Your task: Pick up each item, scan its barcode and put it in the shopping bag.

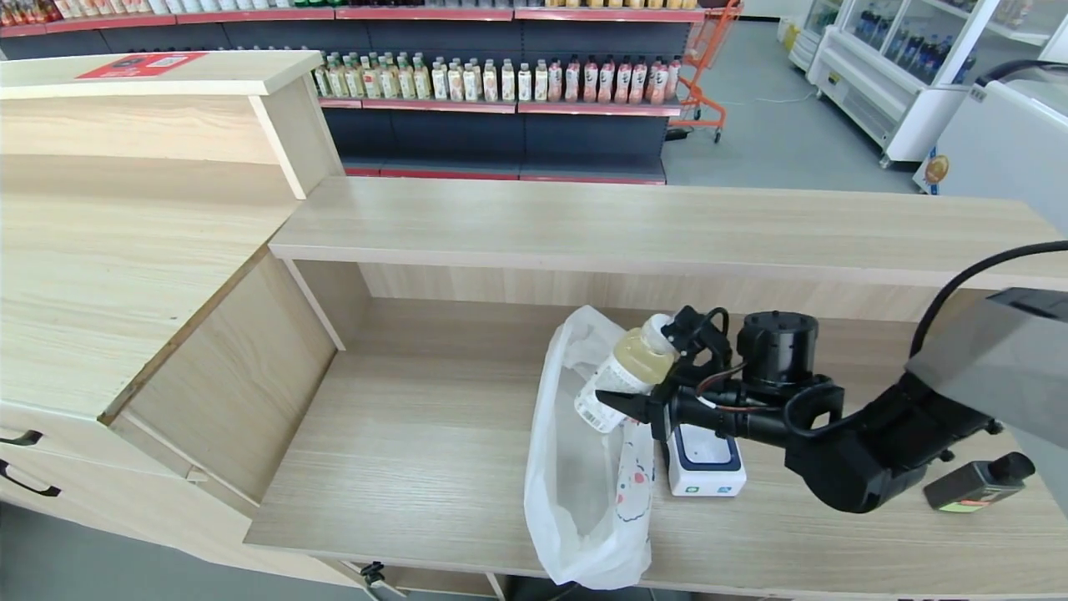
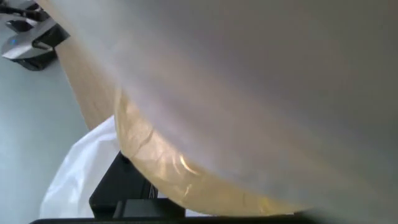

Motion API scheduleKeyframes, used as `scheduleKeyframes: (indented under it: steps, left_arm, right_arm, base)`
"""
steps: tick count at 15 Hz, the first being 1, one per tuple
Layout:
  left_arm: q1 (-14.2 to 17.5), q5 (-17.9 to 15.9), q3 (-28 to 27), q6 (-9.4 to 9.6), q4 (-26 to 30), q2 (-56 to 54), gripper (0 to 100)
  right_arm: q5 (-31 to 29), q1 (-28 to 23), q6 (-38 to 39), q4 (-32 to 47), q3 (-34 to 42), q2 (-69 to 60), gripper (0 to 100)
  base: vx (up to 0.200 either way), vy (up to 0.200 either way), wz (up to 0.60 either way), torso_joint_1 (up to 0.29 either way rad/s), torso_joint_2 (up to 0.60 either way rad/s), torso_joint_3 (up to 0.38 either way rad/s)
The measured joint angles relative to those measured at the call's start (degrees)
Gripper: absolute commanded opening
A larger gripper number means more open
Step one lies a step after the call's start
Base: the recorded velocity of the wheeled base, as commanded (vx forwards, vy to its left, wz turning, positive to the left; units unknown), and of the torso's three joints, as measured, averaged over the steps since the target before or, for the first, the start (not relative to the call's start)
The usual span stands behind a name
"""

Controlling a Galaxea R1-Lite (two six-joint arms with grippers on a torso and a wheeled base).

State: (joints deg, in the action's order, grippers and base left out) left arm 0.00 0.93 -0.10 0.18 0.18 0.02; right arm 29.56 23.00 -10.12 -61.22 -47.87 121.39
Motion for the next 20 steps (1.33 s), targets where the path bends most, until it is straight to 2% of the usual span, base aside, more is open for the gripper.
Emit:
scheduleKeyframes:
  steps: [6, 8, 12, 13, 16, 20]
  left_arm:
    - [0.00, 0.02, 0.00, 0.00, -0.02, 0.00, 100]
    - [0.00, 0.02, 0.00, 0.00, 0.00, 0.00, 100]
    - [0.00, 0.02, 0.00, 0.00, 0.00, 0.00, 100]
    - [0.00, 0.02, 0.00, 0.00, -0.02, 0.00, 100]
    - [0.00, 0.02, 0.00, 0.00, 0.00, 0.00, 100]
    - [0.00, 0.02, 0.00, 0.00, 0.00, 0.00, 100]
  right_arm:
    - [-5.27, 1.05, -4.82, -0.13, -12.93, 13.09, 0]
    - [-6.06, 1.48, -9.20, -0.01, -16.07, 16.53, 0]
    - [-6.19, 2.16, -11.97, 0.33, -19.88, 20.89, 0]
    - [-6.22, 2.11, -12.19, 0.40, -20.21, 21.52, 100]
    - [-6.13, 2.29, -11.74, -0.06, -19.88, 22.15, 100]
    - [-6.57, 2.21, -2.35, 1.78, -19.93, 17.94, 100]
  base:
    - [0.000, 0.000, 0.00, 0.000, 0.00, 0.000]
    - [0.000, 0.000, 0.00, 0.000, 0.00, 0.000]
    - [0.000, 0.000, 0.00, 0.000, 0.00, 0.000]
    - [0.000, 0.000, 0.00, 0.000, 0.00, 0.000]
    - [0.000, 0.000, 0.00, 0.000, 0.00, 0.000]
    - [0.000, 0.000, 0.00, 0.000, 0.00, 0.000]
